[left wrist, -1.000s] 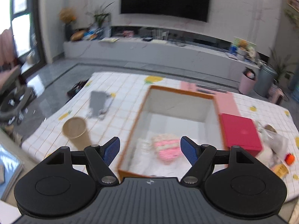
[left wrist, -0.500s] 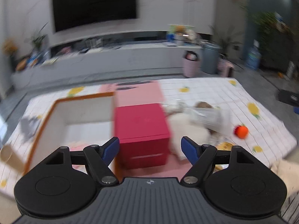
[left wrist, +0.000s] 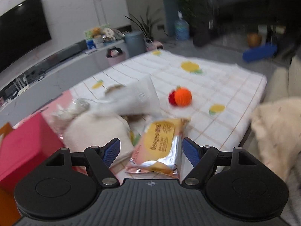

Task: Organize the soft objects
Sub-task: 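Grasp the yellow Deeyeo snack packet with the left gripper, then grasp the orange crocheted ball with the right gripper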

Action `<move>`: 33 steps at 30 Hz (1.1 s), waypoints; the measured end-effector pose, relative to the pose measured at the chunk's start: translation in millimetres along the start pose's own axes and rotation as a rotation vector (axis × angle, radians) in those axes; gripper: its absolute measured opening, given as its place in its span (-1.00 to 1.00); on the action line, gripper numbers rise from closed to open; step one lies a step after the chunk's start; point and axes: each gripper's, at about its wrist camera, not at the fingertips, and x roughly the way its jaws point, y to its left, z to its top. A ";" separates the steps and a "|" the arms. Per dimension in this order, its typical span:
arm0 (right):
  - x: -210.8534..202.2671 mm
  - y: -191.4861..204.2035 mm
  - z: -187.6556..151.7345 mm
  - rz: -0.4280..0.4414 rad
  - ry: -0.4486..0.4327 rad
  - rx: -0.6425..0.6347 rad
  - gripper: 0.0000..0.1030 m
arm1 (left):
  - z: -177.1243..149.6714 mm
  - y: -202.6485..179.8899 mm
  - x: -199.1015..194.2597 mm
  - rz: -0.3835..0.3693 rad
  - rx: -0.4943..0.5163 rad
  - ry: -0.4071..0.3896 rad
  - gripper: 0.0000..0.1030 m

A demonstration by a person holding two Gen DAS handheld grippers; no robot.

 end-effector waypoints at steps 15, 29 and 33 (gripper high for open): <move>25.7 4.5 -16.9 -0.164 0.084 -0.167 0.79 | -16.4 1.9 67.1 -0.051 -0.055 0.024 0.99; 33.1 -35.8 -10.4 -0.080 0.110 0.051 0.80 | -56.7 13.3 24.9 -0.115 -0.155 0.009 0.61; 41.0 -43.7 3.8 -0.017 0.119 0.075 0.84 | -73.0 24.3 7.9 -0.107 -0.167 0.012 0.61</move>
